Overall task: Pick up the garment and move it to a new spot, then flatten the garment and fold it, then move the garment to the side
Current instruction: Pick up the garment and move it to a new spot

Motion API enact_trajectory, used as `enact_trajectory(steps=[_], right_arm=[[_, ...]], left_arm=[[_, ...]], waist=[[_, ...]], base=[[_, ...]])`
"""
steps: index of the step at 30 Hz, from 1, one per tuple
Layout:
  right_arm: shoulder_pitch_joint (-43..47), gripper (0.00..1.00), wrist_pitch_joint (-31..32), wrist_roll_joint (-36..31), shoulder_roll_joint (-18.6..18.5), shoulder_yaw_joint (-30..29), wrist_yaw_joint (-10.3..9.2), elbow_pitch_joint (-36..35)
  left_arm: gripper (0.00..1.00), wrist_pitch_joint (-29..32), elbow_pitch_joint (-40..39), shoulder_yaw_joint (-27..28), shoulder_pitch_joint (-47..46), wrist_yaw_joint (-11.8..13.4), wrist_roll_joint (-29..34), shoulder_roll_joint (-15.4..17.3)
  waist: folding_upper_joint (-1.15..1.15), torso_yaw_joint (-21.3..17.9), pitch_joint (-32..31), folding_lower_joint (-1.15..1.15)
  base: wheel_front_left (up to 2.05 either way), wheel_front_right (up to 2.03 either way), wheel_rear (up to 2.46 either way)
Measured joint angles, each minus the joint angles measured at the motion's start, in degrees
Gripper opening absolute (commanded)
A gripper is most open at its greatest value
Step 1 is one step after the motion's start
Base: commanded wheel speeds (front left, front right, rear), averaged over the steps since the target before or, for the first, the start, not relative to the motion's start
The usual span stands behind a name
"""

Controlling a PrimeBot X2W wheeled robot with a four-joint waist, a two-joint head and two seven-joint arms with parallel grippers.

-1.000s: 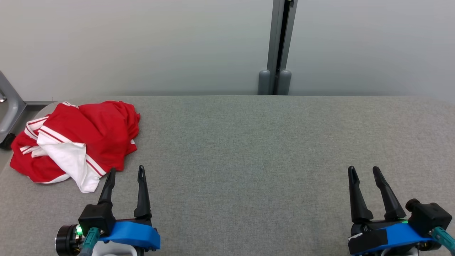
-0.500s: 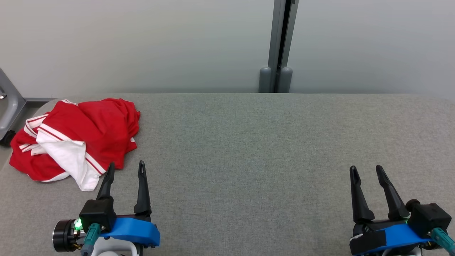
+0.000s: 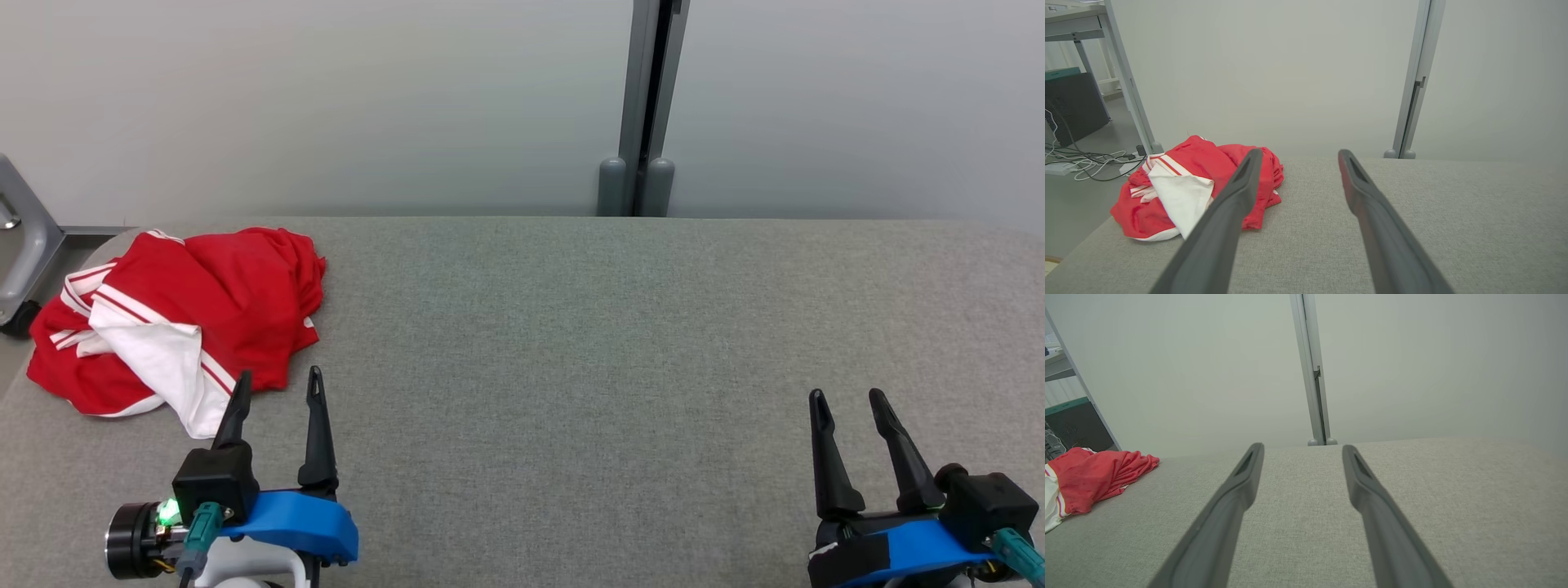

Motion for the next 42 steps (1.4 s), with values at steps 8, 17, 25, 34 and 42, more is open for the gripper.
enact_trajectory(steps=[8, 17, 25, 34, 42], right_arm=[[0.01, 1.0, 0.63, -0.43, 0.0, -0.16, 0.01, 0.16], [0.07, 1.0, 1.3, -0.43, -0.01, -0.19, 0.01, -0.13], [0.09, 1.0, 1.64, -0.51, -0.01, -0.1, 0.01, -0.49], [0.07, 1.0, 1.64, -0.49, -0.02, 0.25, 0.05, -0.49], [-0.05, 1.0, 1.75, -0.6, -0.01, 0.33, 0.05, -0.44]], left_arm=[[1.0, 1.18, -1.27, 0.03, 0.58, 1.12, 0.21, 0.51], [1.0, 1.51, -1.71, -0.13, 1.18, 1.64, 0.11, 0.71], [1.0, 1.32, -1.77, -0.18, 1.05, 1.65, -0.51, 1.27], [1.0, 0.56, -2.27, 0.68, 0.35, 2.07, -1.85, 2.0], [1.0, 0.24, -2.31, 1.77, 0.02, 2.41, -2.46, 2.81]], waist=[[0.0, 0.03, -0.04, 0.0], [0.0, 0.16, -0.17, 0.0], [0.0, 2.01, 0.07, 0.0], [0.0, 6.08, 0.48, 0.0], [0.0, 10.8, 1.11, 0.0]], base=[[0.0, 0.0, 0.0], [0.0, 0.0, 0.0], [0.0, 0.0, 0.0], [0.0, 0.0, 0.0], [0.0, 0.0, 0.0]])
